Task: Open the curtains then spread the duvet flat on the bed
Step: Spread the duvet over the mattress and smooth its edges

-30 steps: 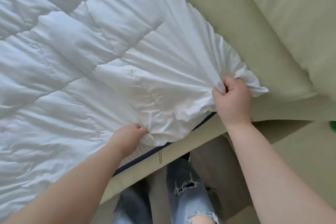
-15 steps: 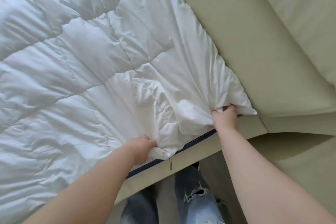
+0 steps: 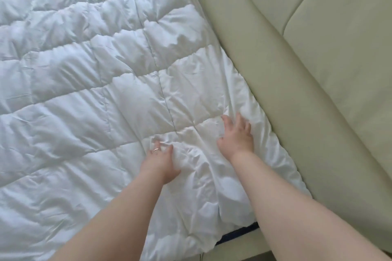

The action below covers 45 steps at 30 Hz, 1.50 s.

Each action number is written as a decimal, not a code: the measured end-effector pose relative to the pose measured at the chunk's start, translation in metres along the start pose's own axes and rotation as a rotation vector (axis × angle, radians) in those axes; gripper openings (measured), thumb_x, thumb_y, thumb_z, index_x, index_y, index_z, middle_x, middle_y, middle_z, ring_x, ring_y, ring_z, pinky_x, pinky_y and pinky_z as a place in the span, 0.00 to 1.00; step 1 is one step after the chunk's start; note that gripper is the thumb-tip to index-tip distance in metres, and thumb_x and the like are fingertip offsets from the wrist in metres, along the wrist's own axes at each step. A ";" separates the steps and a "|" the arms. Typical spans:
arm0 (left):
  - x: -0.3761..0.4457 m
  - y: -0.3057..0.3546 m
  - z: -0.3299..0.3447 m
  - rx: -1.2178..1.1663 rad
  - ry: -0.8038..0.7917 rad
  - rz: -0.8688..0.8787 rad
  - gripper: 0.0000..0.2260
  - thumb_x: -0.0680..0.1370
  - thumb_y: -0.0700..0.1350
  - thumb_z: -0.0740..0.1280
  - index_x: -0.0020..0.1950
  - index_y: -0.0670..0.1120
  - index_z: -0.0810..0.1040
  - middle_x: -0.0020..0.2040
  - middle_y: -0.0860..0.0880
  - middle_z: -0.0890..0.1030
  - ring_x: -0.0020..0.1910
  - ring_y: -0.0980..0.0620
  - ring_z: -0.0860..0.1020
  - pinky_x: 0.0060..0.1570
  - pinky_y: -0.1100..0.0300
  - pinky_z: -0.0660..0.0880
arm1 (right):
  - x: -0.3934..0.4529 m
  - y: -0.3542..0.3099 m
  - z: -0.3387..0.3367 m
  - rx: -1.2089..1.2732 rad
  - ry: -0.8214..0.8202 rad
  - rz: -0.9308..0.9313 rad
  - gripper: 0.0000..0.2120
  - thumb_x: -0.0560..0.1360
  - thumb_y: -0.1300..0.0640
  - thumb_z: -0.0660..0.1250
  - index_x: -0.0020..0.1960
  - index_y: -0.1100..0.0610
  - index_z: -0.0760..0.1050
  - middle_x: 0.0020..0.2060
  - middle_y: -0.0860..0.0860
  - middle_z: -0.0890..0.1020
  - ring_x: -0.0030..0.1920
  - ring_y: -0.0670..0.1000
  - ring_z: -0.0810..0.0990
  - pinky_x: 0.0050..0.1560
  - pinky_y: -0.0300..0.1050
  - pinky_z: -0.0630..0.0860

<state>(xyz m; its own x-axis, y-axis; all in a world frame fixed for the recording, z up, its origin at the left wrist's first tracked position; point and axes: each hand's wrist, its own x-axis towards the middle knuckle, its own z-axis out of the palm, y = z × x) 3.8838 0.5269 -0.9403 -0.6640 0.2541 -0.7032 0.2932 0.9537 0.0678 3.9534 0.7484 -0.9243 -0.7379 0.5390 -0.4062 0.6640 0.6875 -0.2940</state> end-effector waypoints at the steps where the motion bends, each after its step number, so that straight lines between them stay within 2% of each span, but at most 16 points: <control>1: 0.005 0.003 -0.007 -0.001 -0.066 0.001 0.38 0.71 0.61 0.68 0.78 0.56 0.56 0.80 0.43 0.42 0.77 0.40 0.57 0.70 0.48 0.66 | 0.015 -0.006 -0.007 -0.025 -0.054 0.030 0.34 0.76 0.55 0.60 0.78 0.42 0.52 0.80 0.55 0.45 0.76 0.63 0.52 0.70 0.57 0.64; 4: 0.013 0.009 -0.012 -0.038 -0.194 0.039 0.38 0.70 0.60 0.71 0.77 0.58 0.59 0.81 0.45 0.41 0.76 0.43 0.61 0.70 0.50 0.67 | 0.054 -0.019 -0.020 -0.039 -0.118 0.094 0.34 0.77 0.58 0.59 0.78 0.40 0.50 0.80 0.55 0.38 0.77 0.64 0.52 0.68 0.58 0.67; 7: 0.016 0.013 -0.001 -0.022 -0.309 0.062 0.41 0.70 0.58 0.73 0.78 0.61 0.56 0.81 0.48 0.40 0.78 0.44 0.57 0.72 0.50 0.65 | 0.089 -0.027 -0.024 -0.128 -0.221 0.112 0.38 0.77 0.56 0.58 0.80 0.41 0.43 0.79 0.61 0.38 0.75 0.65 0.62 0.67 0.56 0.69; 11: 0.021 0.027 0.013 0.060 -0.396 0.042 0.43 0.70 0.56 0.73 0.79 0.63 0.51 0.79 0.45 0.33 0.77 0.40 0.59 0.73 0.49 0.63 | 0.110 -0.007 -0.013 -0.282 -0.421 0.141 0.44 0.73 0.54 0.61 0.80 0.40 0.37 0.76 0.59 0.62 0.73 0.62 0.67 0.67 0.60 0.71; 13: 0.023 0.031 0.009 0.100 -0.419 0.043 0.41 0.71 0.56 0.72 0.79 0.63 0.52 0.79 0.44 0.35 0.76 0.39 0.60 0.73 0.49 0.63 | 0.104 0.009 -0.002 -0.344 -0.470 0.178 0.43 0.74 0.54 0.61 0.81 0.45 0.39 0.75 0.55 0.65 0.72 0.61 0.68 0.66 0.60 0.72; 16: 0.033 0.031 -0.008 0.119 -0.428 0.054 0.33 0.73 0.56 0.71 0.76 0.61 0.64 0.79 0.47 0.56 0.73 0.44 0.66 0.70 0.51 0.67 | 0.102 0.010 -0.001 -0.482 -0.561 0.223 0.39 0.77 0.53 0.60 0.81 0.48 0.42 0.77 0.52 0.63 0.73 0.60 0.67 0.65 0.56 0.72; 18: 0.046 0.027 -0.032 0.125 -0.295 0.081 0.21 0.74 0.53 0.69 0.68 0.57 0.75 0.69 0.50 0.73 0.65 0.47 0.74 0.62 0.55 0.72 | 0.117 -0.011 -0.017 -0.556 -0.654 0.195 0.32 0.77 0.51 0.62 0.79 0.49 0.58 0.71 0.50 0.71 0.68 0.57 0.73 0.59 0.53 0.74; 20: 0.067 0.022 -0.060 0.211 -0.048 0.126 0.17 0.75 0.51 0.66 0.64 0.55 0.77 0.64 0.50 0.75 0.63 0.46 0.75 0.58 0.55 0.73 | 0.132 -0.034 -0.033 -0.561 -0.581 0.115 0.21 0.76 0.52 0.63 0.69 0.51 0.74 0.59 0.50 0.79 0.58 0.56 0.79 0.51 0.50 0.76; 23: 0.117 0.019 -0.104 0.209 0.198 0.102 0.33 0.72 0.55 0.71 0.74 0.60 0.61 0.76 0.45 0.59 0.73 0.41 0.63 0.65 0.49 0.68 | 0.157 -0.066 -0.050 -0.400 -0.190 -0.041 0.20 0.75 0.58 0.60 0.66 0.53 0.74 0.62 0.54 0.76 0.61 0.57 0.77 0.49 0.50 0.72; 26: 0.175 0.025 -0.139 0.262 0.126 -0.014 0.57 0.64 0.60 0.76 0.77 0.65 0.36 0.79 0.45 0.34 0.77 0.33 0.48 0.71 0.40 0.61 | 0.188 -0.091 -0.064 -0.367 -0.012 -0.210 0.21 0.76 0.58 0.58 0.68 0.53 0.68 0.65 0.56 0.70 0.64 0.58 0.72 0.48 0.51 0.67; 31: 0.265 0.045 -0.150 0.309 -0.010 0.046 0.70 0.53 0.62 0.80 0.65 0.68 0.19 0.73 0.42 0.23 0.72 0.20 0.45 0.69 0.30 0.58 | 0.274 -0.104 -0.079 -0.253 0.137 -0.109 0.22 0.78 0.58 0.57 0.71 0.52 0.64 0.65 0.59 0.68 0.65 0.61 0.70 0.55 0.53 0.70; 33: 0.278 0.044 -0.150 0.300 -0.059 0.073 0.71 0.51 0.62 0.80 0.63 0.68 0.18 0.72 0.42 0.21 0.71 0.19 0.45 0.67 0.28 0.58 | 0.305 -0.111 -0.080 -0.219 0.143 -0.041 0.23 0.79 0.56 0.56 0.73 0.51 0.62 0.66 0.61 0.67 0.66 0.63 0.69 0.61 0.56 0.70; 36: 0.285 0.036 -0.155 0.310 -0.108 0.170 0.70 0.51 0.64 0.80 0.66 0.69 0.21 0.73 0.39 0.23 0.74 0.23 0.49 0.68 0.29 0.58 | 0.338 -0.127 -0.071 -0.214 0.050 0.067 0.31 0.81 0.52 0.56 0.80 0.44 0.48 0.73 0.63 0.62 0.72 0.64 0.64 0.69 0.58 0.66; 39: 0.288 0.026 -0.169 0.331 -0.142 0.239 0.66 0.58 0.65 0.79 0.71 0.66 0.25 0.75 0.35 0.29 0.74 0.27 0.55 0.69 0.31 0.59 | 0.354 -0.150 -0.064 -0.219 -0.025 0.107 0.36 0.82 0.48 0.56 0.79 0.37 0.35 0.78 0.63 0.54 0.72 0.65 0.66 0.69 0.60 0.67; 41: 0.291 0.022 -0.177 0.388 -0.129 0.317 0.65 0.58 0.65 0.78 0.74 0.63 0.29 0.75 0.31 0.34 0.73 0.31 0.62 0.68 0.36 0.65 | 0.357 -0.159 -0.062 -0.229 -0.052 0.114 0.38 0.82 0.53 0.56 0.77 0.35 0.31 0.79 0.64 0.52 0.70 0.66 0.70 0.67 0.60 0.70; 45: 0.291 0.013 -0.195 0.496 -0.069 0.484 0.63 0.58 0.64 0.80 0.78 0.60 0.38 0.78 0.32 0.47 0.74 0.37 0.63 0.66 0.47 0.69 | 0.364 -0.172 -0.059 -0.312 -0.069 0.025 0.41 0.79 0.60 0.55 0.77 0.32 0.34 0.63 0.58 0.76 0.58 0.60 0.79 0.52 0.53 0.75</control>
<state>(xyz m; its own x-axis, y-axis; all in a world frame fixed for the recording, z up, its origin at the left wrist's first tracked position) 3.5600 0.6446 -1.0059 -0.3393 0.6057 -0.7197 0.8355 0.5456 0.0653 3.5633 0.8553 -0.9706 -0.7046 0.5306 -0.4711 0.6049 0.7963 -0.0079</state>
